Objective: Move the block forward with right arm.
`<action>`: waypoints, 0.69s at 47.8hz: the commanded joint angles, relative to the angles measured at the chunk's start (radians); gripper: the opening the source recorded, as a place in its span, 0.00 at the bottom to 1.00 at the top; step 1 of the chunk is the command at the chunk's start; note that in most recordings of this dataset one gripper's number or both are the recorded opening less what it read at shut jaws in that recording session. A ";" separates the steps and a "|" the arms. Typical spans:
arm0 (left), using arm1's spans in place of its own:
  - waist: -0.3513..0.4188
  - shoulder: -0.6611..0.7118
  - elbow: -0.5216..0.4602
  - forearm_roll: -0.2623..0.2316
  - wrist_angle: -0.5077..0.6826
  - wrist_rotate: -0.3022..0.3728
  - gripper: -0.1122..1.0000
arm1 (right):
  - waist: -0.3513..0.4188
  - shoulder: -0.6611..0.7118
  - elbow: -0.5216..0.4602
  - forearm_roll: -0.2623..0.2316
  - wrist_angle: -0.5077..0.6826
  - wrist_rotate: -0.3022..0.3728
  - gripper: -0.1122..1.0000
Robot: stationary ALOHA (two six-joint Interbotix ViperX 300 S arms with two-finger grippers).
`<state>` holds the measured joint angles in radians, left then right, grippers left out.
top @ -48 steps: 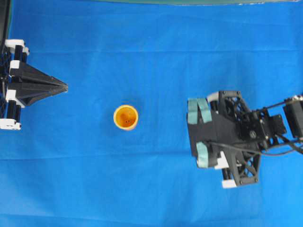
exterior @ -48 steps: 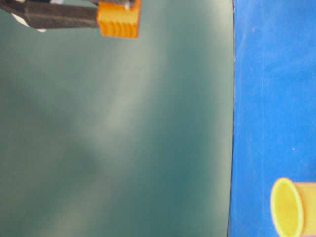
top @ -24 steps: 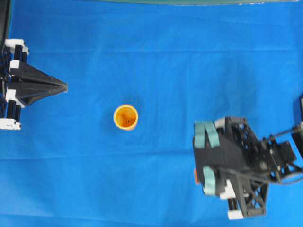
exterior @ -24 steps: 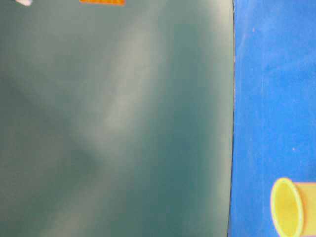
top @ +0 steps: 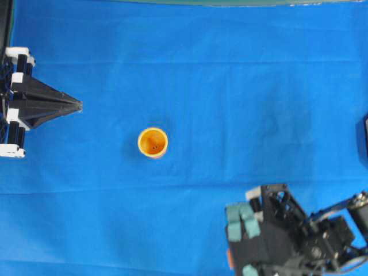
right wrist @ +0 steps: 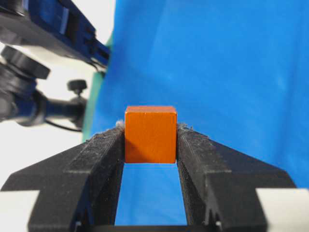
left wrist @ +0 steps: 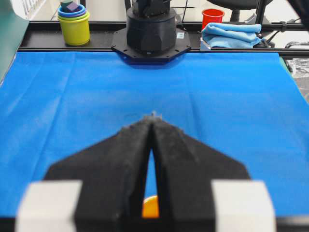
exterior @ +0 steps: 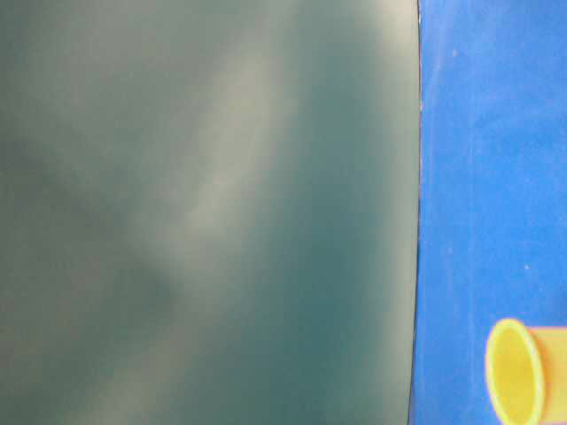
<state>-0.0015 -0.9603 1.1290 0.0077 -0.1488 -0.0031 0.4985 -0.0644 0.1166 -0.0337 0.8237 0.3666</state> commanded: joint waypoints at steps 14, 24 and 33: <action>-0.023 0.006 -0.034 0.002 -0.006 -0.002 0.11 | 0.043 0.017 -0.080 0.002 -0.005 0.048 0.46; -0.023 0.005 -0.034 0.002 -0.006 -0.002 0.11 | 0.063 0.017 -0.100 0.002 -0.005 0.077 0.46; -0.023 0.006 -0.034 0.002 -0.005 -0.002 0.11 | 0.072 0.014 -0.130 0.002 -0.003 0.083 0.46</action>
<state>-0.0215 -0.9603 1.1290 0.0077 -0.1503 -0.0031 0.5630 -0.0322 0.0245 -0.0337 0.8237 0.4464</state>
